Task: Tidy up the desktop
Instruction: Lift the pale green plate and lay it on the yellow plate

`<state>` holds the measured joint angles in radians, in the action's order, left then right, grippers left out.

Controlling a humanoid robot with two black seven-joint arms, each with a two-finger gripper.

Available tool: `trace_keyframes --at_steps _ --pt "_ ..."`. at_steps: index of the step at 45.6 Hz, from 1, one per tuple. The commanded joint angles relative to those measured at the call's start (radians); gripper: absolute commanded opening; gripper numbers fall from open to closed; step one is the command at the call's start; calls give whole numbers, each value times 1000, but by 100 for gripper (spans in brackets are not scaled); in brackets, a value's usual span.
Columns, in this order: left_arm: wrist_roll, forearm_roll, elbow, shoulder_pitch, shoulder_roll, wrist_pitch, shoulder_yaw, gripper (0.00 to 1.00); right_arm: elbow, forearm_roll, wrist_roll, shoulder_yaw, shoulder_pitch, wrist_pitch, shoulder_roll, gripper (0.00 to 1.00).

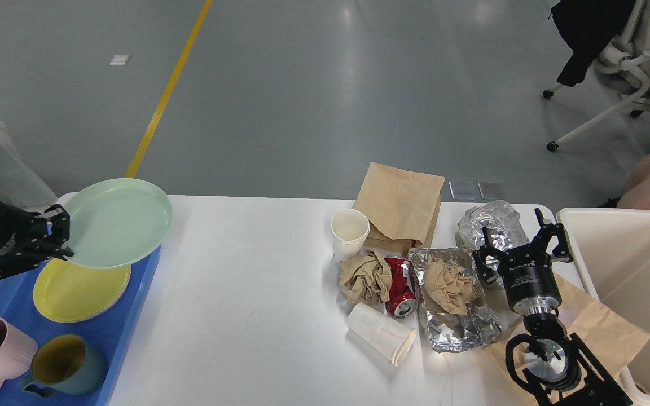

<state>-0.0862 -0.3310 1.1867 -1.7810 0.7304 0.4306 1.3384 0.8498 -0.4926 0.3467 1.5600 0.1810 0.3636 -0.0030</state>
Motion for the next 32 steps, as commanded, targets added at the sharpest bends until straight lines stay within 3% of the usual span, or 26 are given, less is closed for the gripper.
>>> trace_keyframes --at_steps 1,9,16,25,32 --pt "-1 16 -266 178 24 132 -64 0 0 0 0 0 0 0 0 100" --pt "-1 87 -565 460 20 166 -260 0 0 0 0 0 0 0 0 100" --pt "-7 211 -700 653 -8 152 -464 0 0 0 0 0 0 0 0 100" --pt "-70 297 -734 726 -63 83 -582 0 0 0 0 0 0 0 0 100" --pt "-75 300 -734 747 -85 23 -591 0 0 0 0 0 0 0 0 100"
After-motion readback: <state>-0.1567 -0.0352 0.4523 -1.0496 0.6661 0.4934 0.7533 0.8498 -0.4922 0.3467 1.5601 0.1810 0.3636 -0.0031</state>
